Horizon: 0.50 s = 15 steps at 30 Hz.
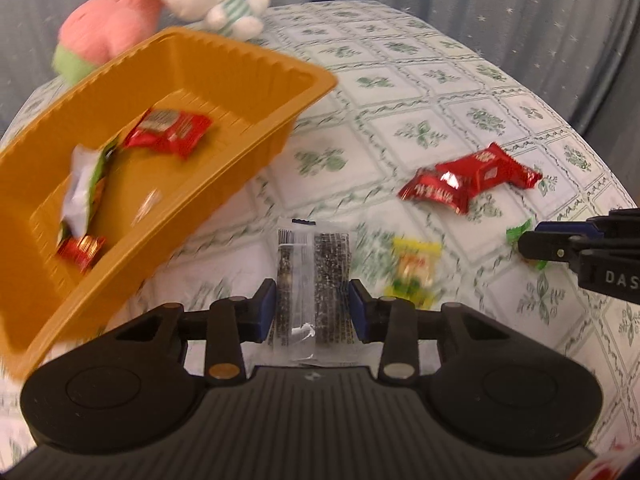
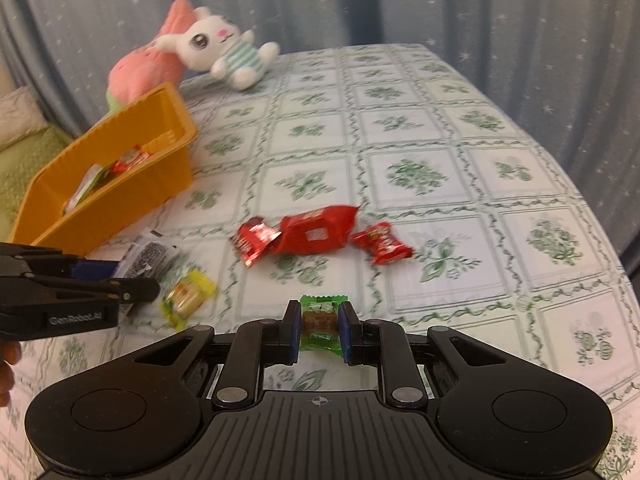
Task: Organize snacks
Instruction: 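Carry the clear packet and green candy over the orange tray with both tools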
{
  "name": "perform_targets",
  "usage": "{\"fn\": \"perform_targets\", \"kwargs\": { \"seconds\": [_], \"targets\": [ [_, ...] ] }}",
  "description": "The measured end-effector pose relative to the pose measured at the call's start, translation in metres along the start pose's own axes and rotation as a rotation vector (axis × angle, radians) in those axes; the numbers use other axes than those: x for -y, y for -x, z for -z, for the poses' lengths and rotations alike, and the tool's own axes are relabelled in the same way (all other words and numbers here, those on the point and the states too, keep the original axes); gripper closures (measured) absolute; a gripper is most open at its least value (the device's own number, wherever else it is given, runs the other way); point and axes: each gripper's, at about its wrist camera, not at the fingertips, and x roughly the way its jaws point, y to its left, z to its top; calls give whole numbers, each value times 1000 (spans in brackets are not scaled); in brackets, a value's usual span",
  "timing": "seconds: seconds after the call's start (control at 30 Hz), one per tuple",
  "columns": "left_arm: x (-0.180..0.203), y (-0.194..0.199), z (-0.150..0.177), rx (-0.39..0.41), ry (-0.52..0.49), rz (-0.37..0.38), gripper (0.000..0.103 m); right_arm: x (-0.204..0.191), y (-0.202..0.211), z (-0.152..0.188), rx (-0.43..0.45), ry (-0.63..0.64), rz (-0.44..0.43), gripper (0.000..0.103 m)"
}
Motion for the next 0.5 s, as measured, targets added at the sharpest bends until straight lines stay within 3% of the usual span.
{"fn": "perform_targets", "kwargs": {
  "seconds": [0.17,0.5],
  "targets": [
    [-11,13,16,-13,56,-11,67,-4,-3,5,-20,31,6,82],
    [-8,26,28,-6,68,-6,68,-18,-6,10,-29,147,49,81]
  ]
}}
